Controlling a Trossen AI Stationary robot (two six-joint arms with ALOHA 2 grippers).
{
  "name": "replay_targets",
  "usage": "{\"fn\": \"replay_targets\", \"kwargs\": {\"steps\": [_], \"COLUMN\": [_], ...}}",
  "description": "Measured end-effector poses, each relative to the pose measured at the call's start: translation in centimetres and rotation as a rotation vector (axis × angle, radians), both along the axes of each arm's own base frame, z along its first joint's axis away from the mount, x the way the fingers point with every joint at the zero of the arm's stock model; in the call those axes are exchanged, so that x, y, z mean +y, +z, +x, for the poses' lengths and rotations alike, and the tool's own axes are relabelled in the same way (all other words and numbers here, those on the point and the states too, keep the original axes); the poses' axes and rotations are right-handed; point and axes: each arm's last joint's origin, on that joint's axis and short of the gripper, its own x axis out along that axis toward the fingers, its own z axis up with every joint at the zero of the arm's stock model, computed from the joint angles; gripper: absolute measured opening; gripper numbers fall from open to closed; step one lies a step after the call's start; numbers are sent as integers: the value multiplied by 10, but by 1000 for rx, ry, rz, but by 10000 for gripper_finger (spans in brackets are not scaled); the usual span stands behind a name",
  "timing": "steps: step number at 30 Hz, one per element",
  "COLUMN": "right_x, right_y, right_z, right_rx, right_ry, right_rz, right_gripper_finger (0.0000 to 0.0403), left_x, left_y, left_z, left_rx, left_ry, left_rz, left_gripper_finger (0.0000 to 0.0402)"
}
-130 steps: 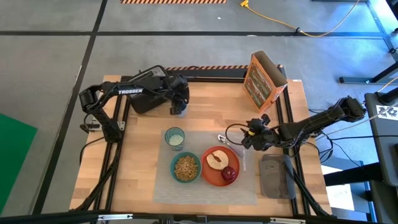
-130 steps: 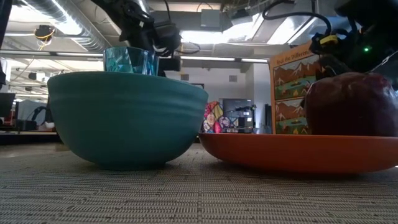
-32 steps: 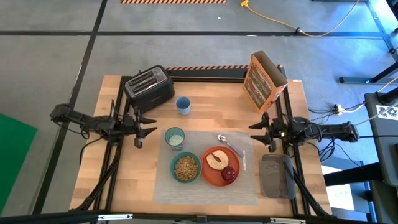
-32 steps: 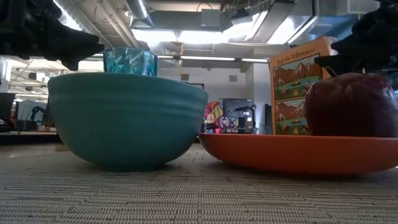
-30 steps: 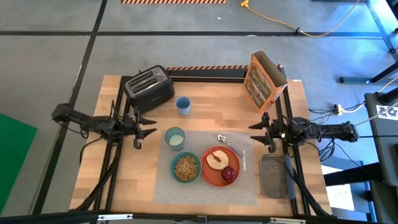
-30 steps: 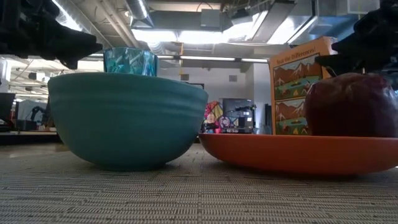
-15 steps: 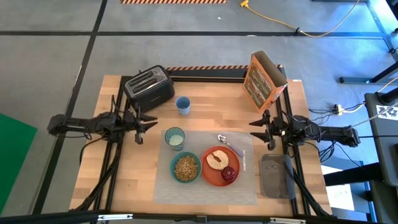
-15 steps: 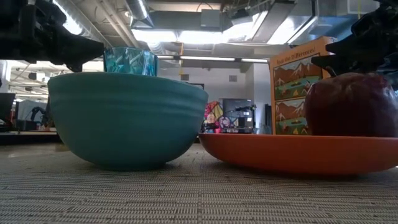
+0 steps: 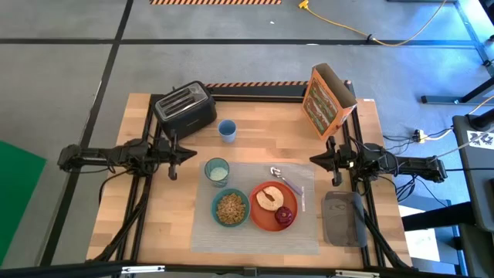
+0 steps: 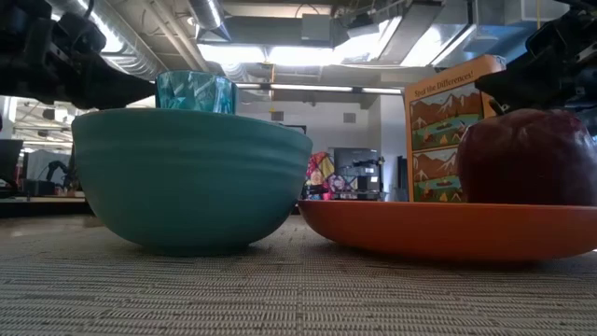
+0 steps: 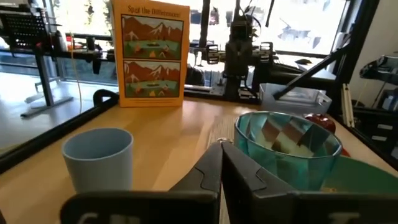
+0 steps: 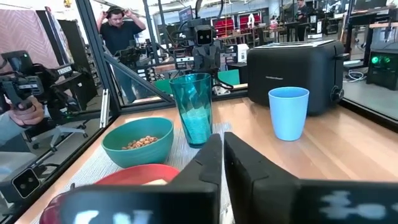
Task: Arrange a breakfast setting
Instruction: Return to Home Position
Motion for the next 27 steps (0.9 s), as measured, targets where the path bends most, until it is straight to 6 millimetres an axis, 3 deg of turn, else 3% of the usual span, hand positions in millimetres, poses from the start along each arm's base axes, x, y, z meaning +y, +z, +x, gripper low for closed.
{"fn": "replay_targets", "kwargs": {"steps": [3, 12, 27], "right_x": [0, -1, -1], "right_y": [0, -1, -1], "right_z": [0, 0, 0], "right_rx": [0, 15, 12], "right_ry": [1, -49, -17], "right_rz": [-1, -6, 6], "right_gripper_finger": [3, 38, 42], "left_x": [-1, -2, -2], "left_y": [0, -1, -1], "left_z": [0, 0, 0], "left_rx": [2, 13, 12], "left_ry": [-3, -8, -7], "left_rz": [15, 36, 37], "left_gripper_finger": [1, 1, 1]}}
